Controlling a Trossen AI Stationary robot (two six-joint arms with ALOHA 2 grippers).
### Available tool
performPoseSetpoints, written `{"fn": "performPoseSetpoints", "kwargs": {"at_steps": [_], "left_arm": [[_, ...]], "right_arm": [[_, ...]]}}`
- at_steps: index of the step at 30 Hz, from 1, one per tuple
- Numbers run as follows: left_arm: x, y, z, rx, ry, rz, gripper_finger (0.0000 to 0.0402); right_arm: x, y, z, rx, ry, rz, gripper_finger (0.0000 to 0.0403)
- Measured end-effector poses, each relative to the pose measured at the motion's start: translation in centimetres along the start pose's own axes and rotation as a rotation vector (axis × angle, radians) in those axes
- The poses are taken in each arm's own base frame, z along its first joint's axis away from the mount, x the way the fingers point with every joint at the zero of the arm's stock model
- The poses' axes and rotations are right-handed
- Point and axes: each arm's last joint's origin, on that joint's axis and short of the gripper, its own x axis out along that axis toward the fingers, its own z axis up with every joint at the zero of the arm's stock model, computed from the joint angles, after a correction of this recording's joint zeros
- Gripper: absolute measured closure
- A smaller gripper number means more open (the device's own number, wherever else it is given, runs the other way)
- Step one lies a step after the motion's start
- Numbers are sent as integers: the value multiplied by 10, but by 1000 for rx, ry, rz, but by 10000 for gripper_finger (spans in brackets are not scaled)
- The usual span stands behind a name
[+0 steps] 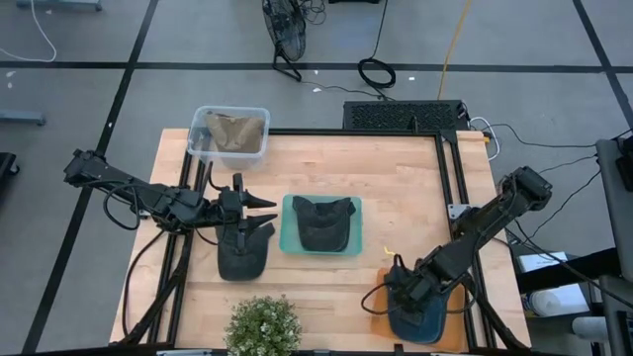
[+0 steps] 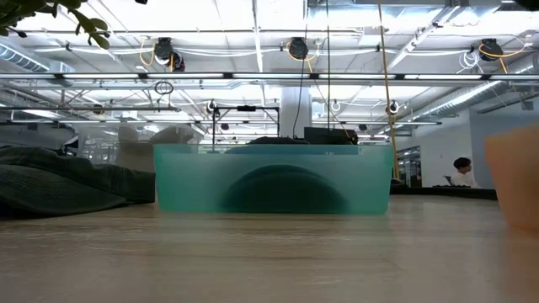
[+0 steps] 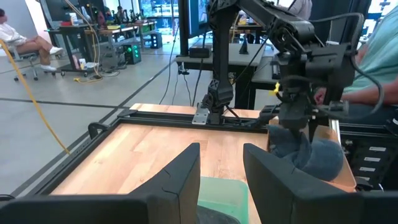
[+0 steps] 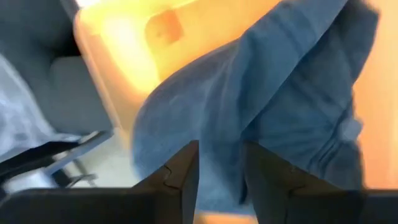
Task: Pick & Place hat
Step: Put the blue cap into the orange bin
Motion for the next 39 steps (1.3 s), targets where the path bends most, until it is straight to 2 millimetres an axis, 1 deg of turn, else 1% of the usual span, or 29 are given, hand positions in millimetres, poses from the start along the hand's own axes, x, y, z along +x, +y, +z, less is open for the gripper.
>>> {"fn": "performPoseSetpoints", "kwargs": {"at_steps": [5,8,12,14,16,21,24,27,29,31,34,36,39], "left_arm": [[0,0,0,-1,0,0,270],[0,0,0,3,0,0,270],[0,0,0,3,0,2,270],[0,0,0,3,0,2,270],[0,0,0,3,0,2,270],[0,0,0,5,0,3,270],[0,0,0,22,1,3,270],[0,0,0,30,1,3,270],[0,0,0,30,1,3,270],[0,0,0,30,1,3,270],[0,1,0,29,1,8,270],[1,3,0,29,1,16,270],[2,5,0,22,0,28,270]], "right_arm": [[-19,-4,-7,3,15,50,289],[-27,-4,-14,-21,10,78,289],[-31,-4,-19,-127,-29,85,289],[-27,-5,-20,-196,-69,70,289],[-18,-6,-22,-238,-77,87,289],[10,-5,-24,-295,-88,268,289],[25,-10,-22,-224,-71,381,289],[37,-21,-17,-138,-31,435,289],[42,-26,-15,-121,-26,484,289],[46,-30,-13,-115,-32,514,289],[43,-33,-12,-130,-26,526,289],[38,-33,-12,-151,-40,541,291],[25,-34,-13,-155,-62,582,304]]}}
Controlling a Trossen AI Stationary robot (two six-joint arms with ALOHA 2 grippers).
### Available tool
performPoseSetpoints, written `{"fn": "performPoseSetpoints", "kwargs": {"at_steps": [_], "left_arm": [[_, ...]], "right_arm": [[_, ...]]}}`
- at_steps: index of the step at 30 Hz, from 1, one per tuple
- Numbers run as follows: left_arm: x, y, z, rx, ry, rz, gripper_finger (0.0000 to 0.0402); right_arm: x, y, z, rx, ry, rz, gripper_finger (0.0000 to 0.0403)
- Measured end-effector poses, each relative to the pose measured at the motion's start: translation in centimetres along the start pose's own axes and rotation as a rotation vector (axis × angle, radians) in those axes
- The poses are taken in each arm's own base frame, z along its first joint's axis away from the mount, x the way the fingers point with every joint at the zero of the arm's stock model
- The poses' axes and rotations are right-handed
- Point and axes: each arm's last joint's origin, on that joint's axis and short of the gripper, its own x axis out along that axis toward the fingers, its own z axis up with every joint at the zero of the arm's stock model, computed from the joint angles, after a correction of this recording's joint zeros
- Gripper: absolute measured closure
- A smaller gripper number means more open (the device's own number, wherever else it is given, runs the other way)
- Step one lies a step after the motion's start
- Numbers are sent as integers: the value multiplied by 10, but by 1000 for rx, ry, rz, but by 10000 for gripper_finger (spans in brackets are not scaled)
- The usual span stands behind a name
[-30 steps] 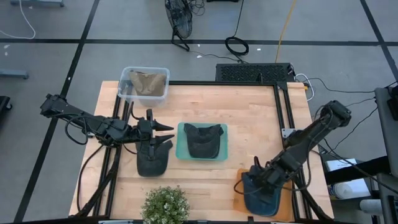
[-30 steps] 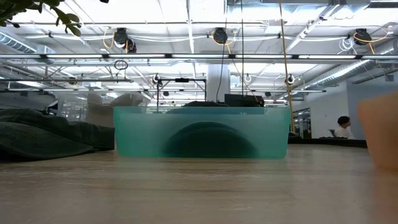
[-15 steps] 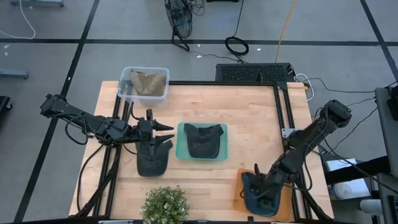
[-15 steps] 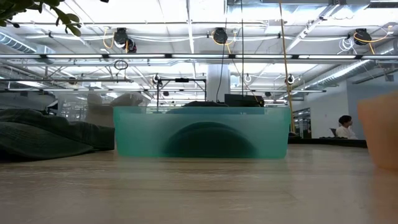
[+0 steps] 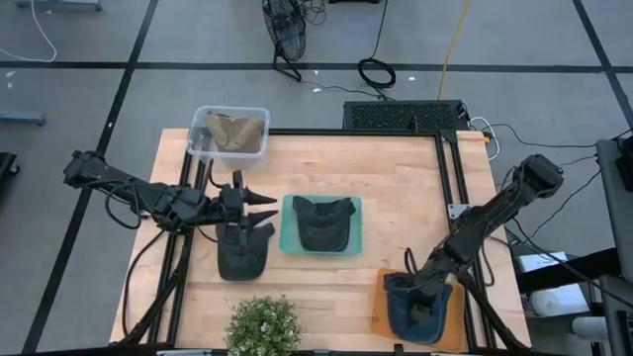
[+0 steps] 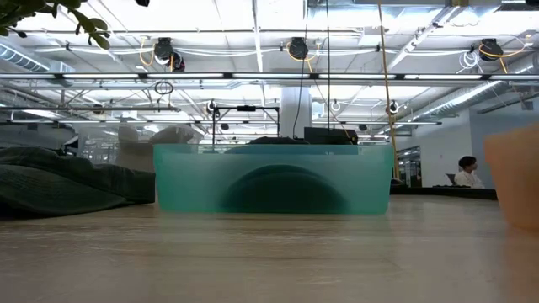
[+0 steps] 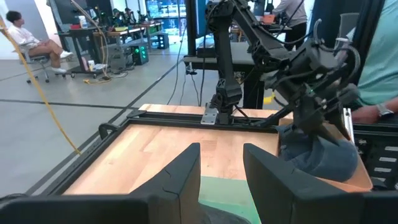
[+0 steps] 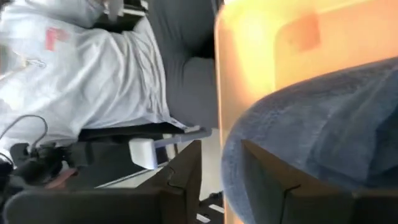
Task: Pick & Place hat
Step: Put the blue cap into the orange bin
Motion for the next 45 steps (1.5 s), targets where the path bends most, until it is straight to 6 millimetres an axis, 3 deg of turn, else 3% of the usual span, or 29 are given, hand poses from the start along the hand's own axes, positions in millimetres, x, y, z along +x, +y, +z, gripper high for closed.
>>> {"fn": "performPoseSetpoints", "kwargs": {"at_steps": [3,7,14,21,26,31,35,40,45], "left_arm": [[1,1,0,-7,2,7,270],[1,2,-1,-9,15,9,270],[1,2,-2,-7,21,10,270],[1,2,-2,-8,21,10,270],[1,2,-2,-11,21,10,270],[1,2,-2,-12,20,10,270],[1,2,-2,-16,21,9,270],[1,2,-2,-10,22,8,270],[1,2,-3,-4,28,9,270]], "right_arm": [[-14,3,-4,4,-39,-23,321],[-35,7,-10,28,-72,-178,341],[-65,41,-10,-40,-148,-435,355],[-63,85,0,-218,-198,-529,356],[-54,102,7,-265,-149,-601,356],[-40,92,10,-314,-107,-697,356],[-25,71,9,-322,-83,-730,356],[-31,46,16,-291,-13,-862,363],[-41,61,19,-306,-24,-816,363]]}}
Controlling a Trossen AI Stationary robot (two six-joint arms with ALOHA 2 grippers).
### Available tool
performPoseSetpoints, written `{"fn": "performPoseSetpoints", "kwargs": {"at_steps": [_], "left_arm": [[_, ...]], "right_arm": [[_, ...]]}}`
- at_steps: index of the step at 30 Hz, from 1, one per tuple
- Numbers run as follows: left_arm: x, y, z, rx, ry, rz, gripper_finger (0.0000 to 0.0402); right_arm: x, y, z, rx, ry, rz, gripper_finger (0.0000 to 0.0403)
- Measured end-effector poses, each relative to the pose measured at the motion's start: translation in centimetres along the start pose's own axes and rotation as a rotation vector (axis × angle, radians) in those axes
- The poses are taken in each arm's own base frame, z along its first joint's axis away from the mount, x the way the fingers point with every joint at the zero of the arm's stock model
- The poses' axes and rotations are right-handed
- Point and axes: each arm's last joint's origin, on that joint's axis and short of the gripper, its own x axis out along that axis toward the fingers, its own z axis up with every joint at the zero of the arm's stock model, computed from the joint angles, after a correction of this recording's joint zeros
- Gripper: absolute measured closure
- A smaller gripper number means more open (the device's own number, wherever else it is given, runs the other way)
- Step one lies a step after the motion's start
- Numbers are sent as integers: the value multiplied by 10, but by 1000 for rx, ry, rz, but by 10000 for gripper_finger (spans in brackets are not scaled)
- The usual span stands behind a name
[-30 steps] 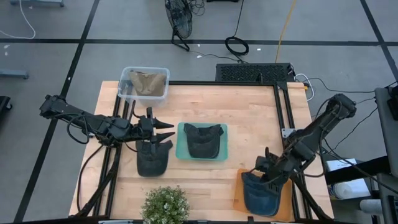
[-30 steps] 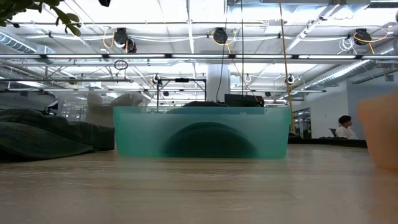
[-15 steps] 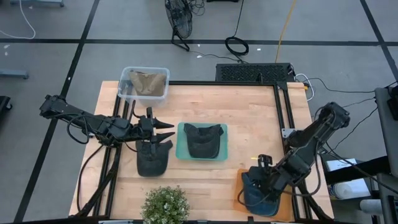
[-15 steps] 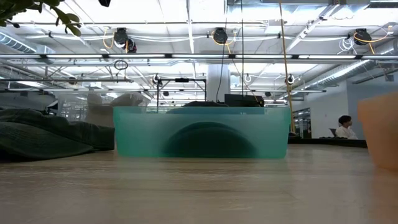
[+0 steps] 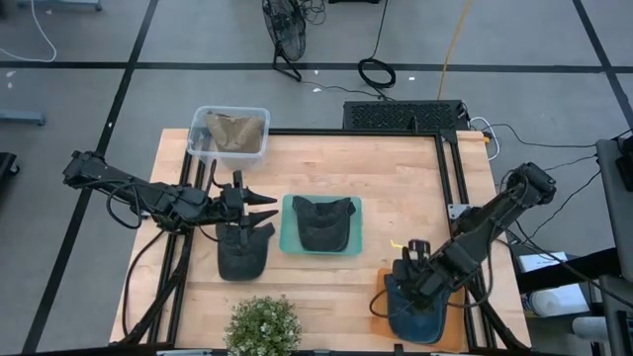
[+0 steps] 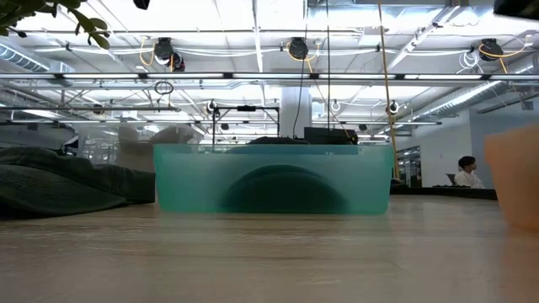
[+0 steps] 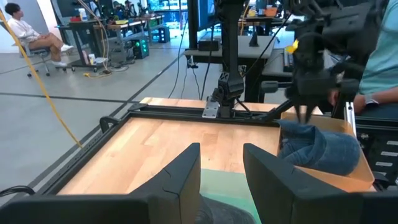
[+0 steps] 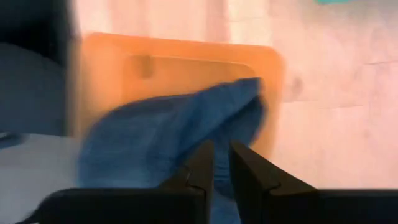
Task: Pick & Place hat
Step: Put the blue cap into the orange bin
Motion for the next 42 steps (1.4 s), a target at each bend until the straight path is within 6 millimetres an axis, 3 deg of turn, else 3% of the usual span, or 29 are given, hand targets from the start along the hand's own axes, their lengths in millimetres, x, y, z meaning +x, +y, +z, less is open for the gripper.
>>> {"fn": "performPoseSetpoints", "kwargs": {"at_steps": [7,13,18,26,32,37,42], "left_arm": [[0,0,0,-4,-1,0,270],[0,0,-1,-5,5,-2,270],[0,0,-1,2,13,-1,270],[0,0,-1,4,12,-1,270],[0,0,-1,4,12,-2,270],[0,0,-1,4,12,-2,270],[0,0,-1,4,12,-1,270]], "right_arm": [[-9,15,-4,19,30,114,301],[1,26,-19,84,138,182,225],[12,30,-30,79,148,186,203],[29,25,-35,43,105,129,208],[48,26,-39,62,115,226,223],[54,23,-44,107,198,235,265],[50,22,-44,150,204,242,336]]}}
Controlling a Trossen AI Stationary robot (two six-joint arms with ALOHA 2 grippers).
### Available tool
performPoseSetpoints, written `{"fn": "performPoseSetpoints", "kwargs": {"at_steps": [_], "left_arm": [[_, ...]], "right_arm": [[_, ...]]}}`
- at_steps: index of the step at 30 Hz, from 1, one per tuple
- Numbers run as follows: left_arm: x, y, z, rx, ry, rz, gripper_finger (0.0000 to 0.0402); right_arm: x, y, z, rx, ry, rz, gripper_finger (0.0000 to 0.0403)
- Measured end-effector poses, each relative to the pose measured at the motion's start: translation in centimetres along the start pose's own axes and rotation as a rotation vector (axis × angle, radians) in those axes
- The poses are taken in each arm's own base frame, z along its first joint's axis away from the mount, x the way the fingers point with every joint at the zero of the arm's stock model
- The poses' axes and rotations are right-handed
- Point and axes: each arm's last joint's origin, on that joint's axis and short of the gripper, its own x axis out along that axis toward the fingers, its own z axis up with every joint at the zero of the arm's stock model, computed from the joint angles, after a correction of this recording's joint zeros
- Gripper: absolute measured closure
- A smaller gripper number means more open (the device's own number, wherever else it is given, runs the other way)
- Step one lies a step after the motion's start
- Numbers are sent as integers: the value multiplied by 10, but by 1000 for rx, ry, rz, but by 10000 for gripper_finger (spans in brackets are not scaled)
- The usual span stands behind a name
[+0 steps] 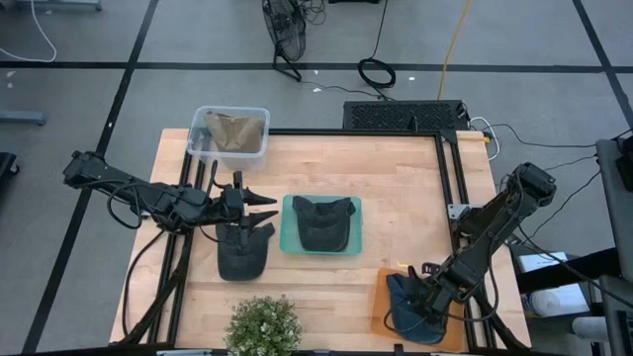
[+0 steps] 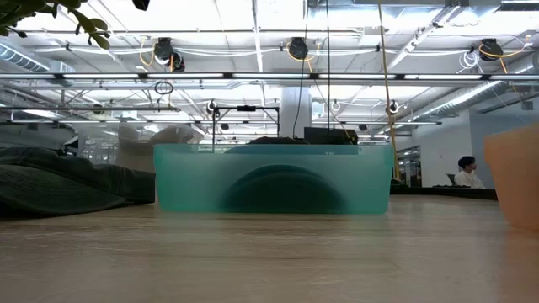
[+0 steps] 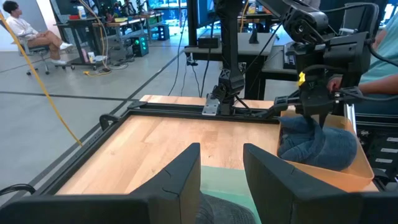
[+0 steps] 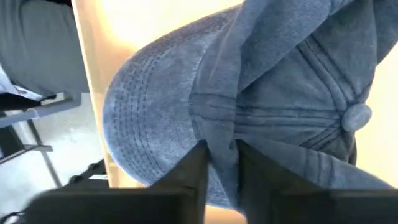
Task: Pick & Place hat
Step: Put the blue cap into the orange bin
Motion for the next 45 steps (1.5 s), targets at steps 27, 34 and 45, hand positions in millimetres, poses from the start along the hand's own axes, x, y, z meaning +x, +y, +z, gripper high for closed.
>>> {"fn": "performPoseSetpoints", "kwargs": {"at_steps": [27,34,45], "left_arm": [[0,0,0,-1,0,1,270],[0,0,0,-2,0,1,270],[0,0,0,-5,0,1,270]], "right_arm": [[-10,4,-9,315,-18,103,376],[14,-13,-15,317,63,102,340],[27,-30,-22,400,140,48,327]]}}
